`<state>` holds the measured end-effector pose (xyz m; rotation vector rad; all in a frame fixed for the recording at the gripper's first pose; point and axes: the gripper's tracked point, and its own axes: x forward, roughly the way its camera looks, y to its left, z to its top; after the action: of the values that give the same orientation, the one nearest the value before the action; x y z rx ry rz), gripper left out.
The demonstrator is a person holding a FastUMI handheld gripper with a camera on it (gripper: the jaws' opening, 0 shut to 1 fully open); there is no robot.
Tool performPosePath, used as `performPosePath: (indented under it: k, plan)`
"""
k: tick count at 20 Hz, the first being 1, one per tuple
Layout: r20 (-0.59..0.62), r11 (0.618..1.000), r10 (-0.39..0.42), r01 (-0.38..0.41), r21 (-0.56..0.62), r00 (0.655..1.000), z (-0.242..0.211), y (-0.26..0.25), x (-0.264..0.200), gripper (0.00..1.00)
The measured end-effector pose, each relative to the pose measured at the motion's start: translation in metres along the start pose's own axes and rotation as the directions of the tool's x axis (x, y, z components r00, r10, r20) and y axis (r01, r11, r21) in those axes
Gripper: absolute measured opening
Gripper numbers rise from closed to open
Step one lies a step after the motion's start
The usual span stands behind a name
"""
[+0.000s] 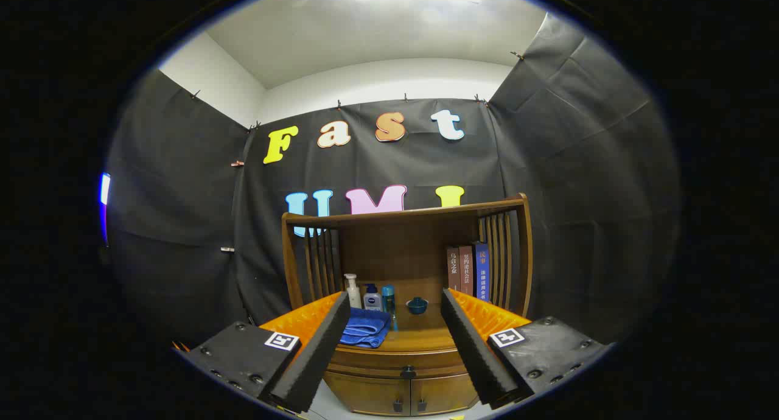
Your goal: Pull open the drawer, take out the items inside it, and place them on the countertop above the cabinet.
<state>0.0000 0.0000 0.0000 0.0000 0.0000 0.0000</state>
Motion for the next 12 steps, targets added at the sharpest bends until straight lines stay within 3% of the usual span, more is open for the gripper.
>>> performPosePath:
  k: [12]
  plan:
    - [-0.020, 1.000, -0.014, 0.014, -0.011, 1.000, -0.0070, -0.0040, 0.0051, 0.98]
